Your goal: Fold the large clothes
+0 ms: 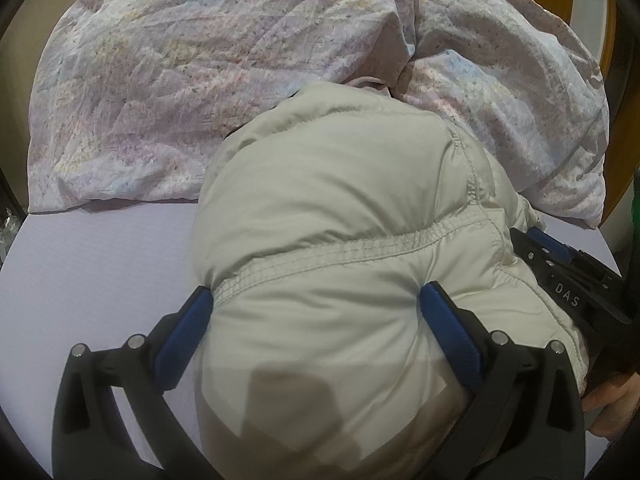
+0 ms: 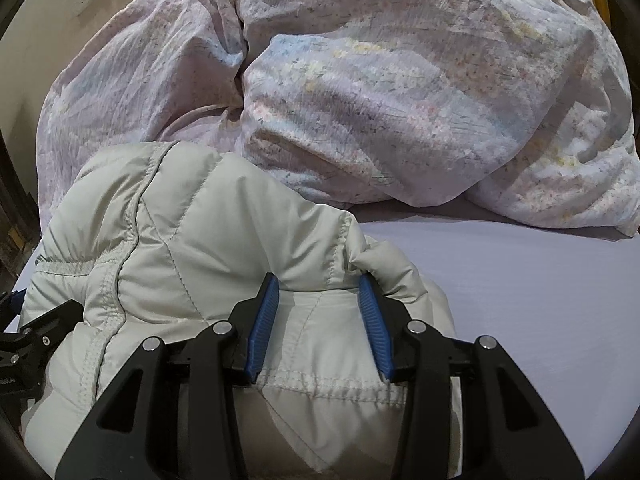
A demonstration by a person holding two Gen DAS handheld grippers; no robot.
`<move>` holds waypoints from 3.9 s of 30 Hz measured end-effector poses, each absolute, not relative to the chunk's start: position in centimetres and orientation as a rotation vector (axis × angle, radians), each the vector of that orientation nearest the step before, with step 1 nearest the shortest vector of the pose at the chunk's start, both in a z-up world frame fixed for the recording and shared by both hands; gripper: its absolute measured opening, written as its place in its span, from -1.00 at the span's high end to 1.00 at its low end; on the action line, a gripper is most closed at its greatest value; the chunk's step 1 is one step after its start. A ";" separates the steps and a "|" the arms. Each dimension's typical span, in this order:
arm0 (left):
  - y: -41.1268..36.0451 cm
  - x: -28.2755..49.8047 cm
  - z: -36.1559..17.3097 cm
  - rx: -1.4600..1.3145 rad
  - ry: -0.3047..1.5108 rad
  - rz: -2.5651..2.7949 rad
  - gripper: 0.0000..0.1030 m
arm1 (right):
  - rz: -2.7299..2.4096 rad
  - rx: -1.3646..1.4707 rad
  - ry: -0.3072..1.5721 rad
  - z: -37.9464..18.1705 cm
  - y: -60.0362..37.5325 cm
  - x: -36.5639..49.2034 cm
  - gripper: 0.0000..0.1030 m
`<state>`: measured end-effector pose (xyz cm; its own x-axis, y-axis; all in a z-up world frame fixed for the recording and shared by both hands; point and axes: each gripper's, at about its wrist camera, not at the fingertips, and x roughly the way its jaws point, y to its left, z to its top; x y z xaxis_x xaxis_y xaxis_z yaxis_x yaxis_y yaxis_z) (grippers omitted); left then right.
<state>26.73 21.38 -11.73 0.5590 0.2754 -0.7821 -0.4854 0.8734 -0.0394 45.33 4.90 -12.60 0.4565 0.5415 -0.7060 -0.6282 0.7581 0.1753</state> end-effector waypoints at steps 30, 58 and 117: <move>20.9 21.5 -6.2 -0.327 0.970 0.466 -0.96 | 0.661 -0.045 1.142 -5.0 -3.5 41.1 -0.92; 10.3 7.3 0.6 -0.450 1.034 0.334 -0.96 | 0.771 -0.123 1.298 -1.2 -9.8 27.8 -0.94; 9.3 6.9 0.3 -0.489 1.007 0.318 -0.95 | 0.771 -0.096 1.241 -0.8 -10.4 27.4 -0.94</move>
